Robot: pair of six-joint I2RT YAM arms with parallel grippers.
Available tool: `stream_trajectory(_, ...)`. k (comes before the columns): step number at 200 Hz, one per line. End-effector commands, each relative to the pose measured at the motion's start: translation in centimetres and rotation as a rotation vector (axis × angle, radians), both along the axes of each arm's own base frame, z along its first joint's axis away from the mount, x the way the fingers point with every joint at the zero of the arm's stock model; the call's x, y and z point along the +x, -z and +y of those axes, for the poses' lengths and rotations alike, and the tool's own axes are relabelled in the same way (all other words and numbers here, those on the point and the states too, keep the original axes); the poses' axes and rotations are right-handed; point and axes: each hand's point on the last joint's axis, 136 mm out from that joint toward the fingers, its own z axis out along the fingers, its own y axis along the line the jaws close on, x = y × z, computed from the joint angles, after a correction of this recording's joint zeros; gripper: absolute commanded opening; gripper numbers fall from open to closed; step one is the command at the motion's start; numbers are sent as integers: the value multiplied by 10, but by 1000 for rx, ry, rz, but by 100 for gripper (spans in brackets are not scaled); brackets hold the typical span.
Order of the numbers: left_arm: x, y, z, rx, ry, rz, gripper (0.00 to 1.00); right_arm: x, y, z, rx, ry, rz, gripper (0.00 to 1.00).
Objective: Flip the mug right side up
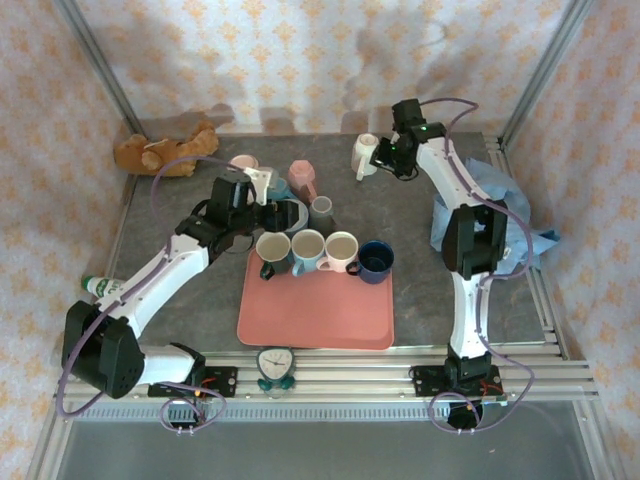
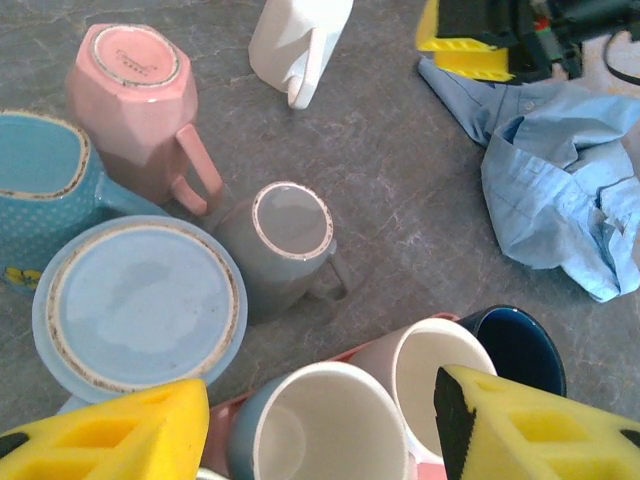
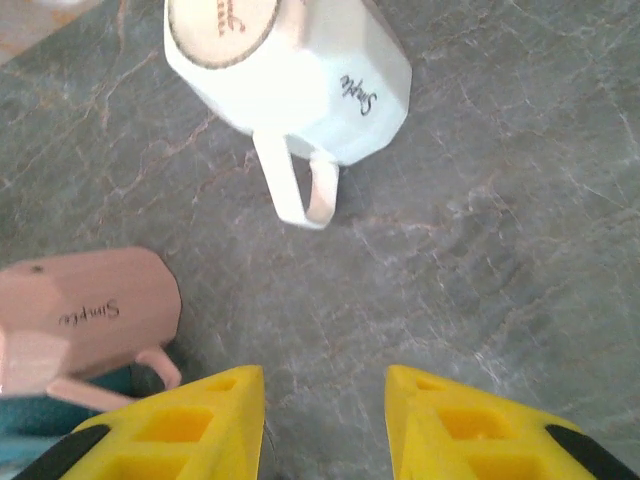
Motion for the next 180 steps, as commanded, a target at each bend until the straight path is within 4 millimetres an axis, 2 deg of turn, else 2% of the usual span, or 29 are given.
stream_trajectory(1,6,-23,-3,3,46,-69,62,10,6,6,-29,52,21,38)
stream_trajectory(31,8,-24,-2,28,64,-74,62,26,24,14,-56,68,28,38)
stream_trajectory(95,10,-20,0,21,70,-71,62,45,56,15,-112,82,18,35)
stream_trajectory(180,11,-16,-2,10,81,-58,62,59,60,29,-63,35,-35,40)
